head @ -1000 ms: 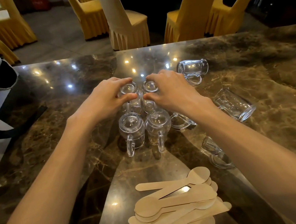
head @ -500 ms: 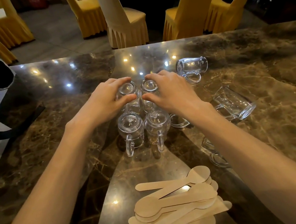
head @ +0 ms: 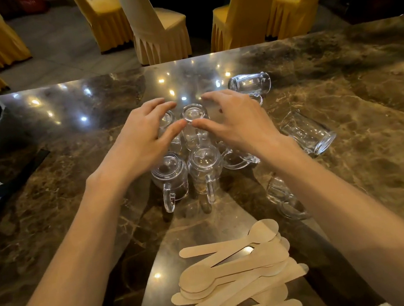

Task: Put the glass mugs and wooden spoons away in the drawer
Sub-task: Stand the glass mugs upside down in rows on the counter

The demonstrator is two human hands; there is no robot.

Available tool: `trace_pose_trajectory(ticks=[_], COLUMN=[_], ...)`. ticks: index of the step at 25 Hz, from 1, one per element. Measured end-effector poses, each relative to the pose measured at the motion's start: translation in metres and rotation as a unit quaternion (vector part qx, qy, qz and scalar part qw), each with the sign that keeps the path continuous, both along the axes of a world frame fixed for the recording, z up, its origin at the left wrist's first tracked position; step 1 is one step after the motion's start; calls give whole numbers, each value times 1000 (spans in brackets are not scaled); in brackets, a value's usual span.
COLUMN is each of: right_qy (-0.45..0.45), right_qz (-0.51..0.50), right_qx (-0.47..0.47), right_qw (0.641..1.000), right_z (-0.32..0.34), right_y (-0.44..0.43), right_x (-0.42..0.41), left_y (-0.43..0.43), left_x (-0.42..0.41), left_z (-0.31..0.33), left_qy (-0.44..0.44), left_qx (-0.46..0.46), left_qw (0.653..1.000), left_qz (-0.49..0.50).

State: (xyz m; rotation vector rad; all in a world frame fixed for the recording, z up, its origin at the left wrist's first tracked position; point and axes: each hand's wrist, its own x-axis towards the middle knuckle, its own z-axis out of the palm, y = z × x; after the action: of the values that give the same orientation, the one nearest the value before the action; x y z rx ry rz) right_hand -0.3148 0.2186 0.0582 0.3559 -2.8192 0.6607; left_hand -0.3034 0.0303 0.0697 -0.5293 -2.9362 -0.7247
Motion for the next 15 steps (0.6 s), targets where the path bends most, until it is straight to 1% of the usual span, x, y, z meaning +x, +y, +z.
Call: trace_pose_trajectory(ticks=[4, 6, 9, 12, 15], right_qy=[11, 9, -3, -23, -18], right_qz=[-33, -42, -48, -61, -83], right_qx=[-30, -45, -54, -54, -32], right_qw=[999, 998, 997, 996, 996], right_z=[5, 6, -1, -12, -25], right_y=[29, 46, 73, 100, 125], right_x=[13, 21, 33, 45, 53], left_y=[29, 50, 82, 112, 136], left_x=[17, 25, 31, 30, 25], left_z=[22, 31, 34, 27, 14], left_qy=[51, 54, 34, 29, 18], left_qx=[19, 4, -61, -157, -234], left_qw=[998, 996, 990, 974, 959], left_qz=[-44, -77, -125, -158, -156])
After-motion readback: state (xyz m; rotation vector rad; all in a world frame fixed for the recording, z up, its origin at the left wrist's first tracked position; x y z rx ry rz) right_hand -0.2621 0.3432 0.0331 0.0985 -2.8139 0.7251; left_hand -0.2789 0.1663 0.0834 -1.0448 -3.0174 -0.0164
